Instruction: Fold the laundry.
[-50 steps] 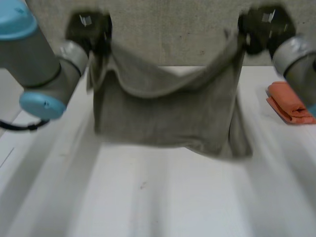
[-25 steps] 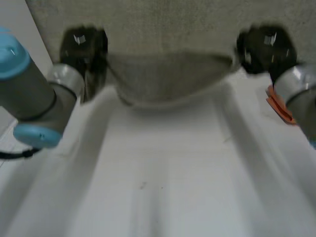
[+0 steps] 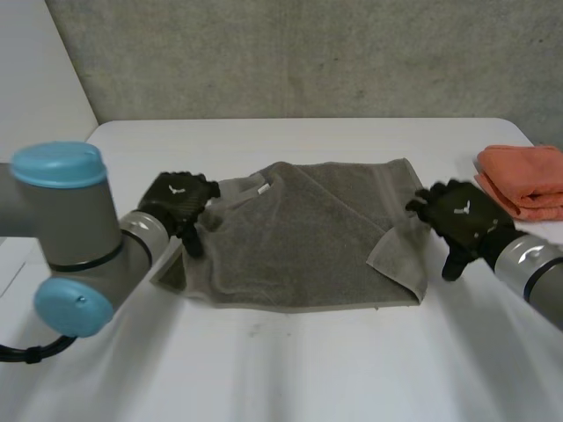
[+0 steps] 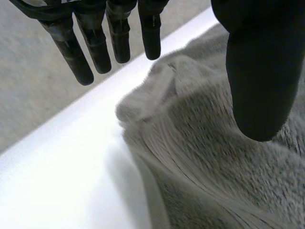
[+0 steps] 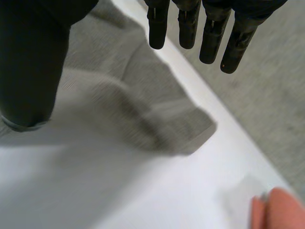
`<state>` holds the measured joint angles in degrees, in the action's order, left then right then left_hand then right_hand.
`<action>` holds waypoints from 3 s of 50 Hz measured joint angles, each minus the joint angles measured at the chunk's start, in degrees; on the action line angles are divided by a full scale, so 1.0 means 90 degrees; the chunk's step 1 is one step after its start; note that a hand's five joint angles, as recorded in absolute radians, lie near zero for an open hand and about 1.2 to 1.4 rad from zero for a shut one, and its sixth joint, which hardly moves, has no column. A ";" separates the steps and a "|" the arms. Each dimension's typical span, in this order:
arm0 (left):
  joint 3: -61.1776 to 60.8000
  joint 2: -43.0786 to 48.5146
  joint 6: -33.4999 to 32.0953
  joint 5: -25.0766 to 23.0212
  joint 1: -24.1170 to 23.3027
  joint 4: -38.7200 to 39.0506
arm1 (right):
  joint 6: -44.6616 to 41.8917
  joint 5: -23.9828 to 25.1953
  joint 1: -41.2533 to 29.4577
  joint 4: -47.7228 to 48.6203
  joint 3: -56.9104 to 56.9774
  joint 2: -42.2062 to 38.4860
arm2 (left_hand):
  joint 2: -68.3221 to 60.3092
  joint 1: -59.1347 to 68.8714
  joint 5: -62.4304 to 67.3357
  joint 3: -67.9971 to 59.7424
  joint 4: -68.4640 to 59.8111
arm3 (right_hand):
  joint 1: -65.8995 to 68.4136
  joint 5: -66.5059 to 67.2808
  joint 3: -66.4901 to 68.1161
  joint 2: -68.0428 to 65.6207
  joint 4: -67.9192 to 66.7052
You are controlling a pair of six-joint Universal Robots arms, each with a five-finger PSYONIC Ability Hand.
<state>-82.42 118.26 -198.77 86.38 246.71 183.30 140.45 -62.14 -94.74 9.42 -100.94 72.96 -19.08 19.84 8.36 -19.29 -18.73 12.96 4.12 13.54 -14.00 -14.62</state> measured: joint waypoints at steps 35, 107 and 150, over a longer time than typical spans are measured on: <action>-0.2470 -0.1634 -0.0183 -0.0482 0.0651 0.0332 | -0.3289 -0.0412 -0.1420 -0.3075 0.2959 -0.2202 | 0.0003 0.0000 0.0000 -0.0002 0.0000 | 0.0590 0.0809 0.0852 -0.0615 -0.0728; -0.1554 0.0125 -0.0567 -0.0548 0.0488 0.0763 | 0.1465 -0.0521 0.0921 -0.0918 0.1169 -0.1203 | -0.0738 0.0656 0.0867 -0.0709 -0.0785 | 0.4896 0.5910 0.5996 -0.5922 -0.5966; -0.0217 0.1244 -0.0864 -0.0540 0.0504 0.0693 | 0.1367 -0.0418 0.0927 -0.0832 0.0932 -0.1159 | -0.5463 0.4892 0.5220 -0.5406 -0.5523 | 0.4896 0.5910 0.5996 -0.5922 -0.5966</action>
<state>-84.37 129.46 -206.55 81.52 251.24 189.54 152.75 -65.90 -86.40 1.93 -92.55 62.53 -68.25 63.87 55.34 -67.94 -68.44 57.02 57.32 67.50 -67.30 -68.31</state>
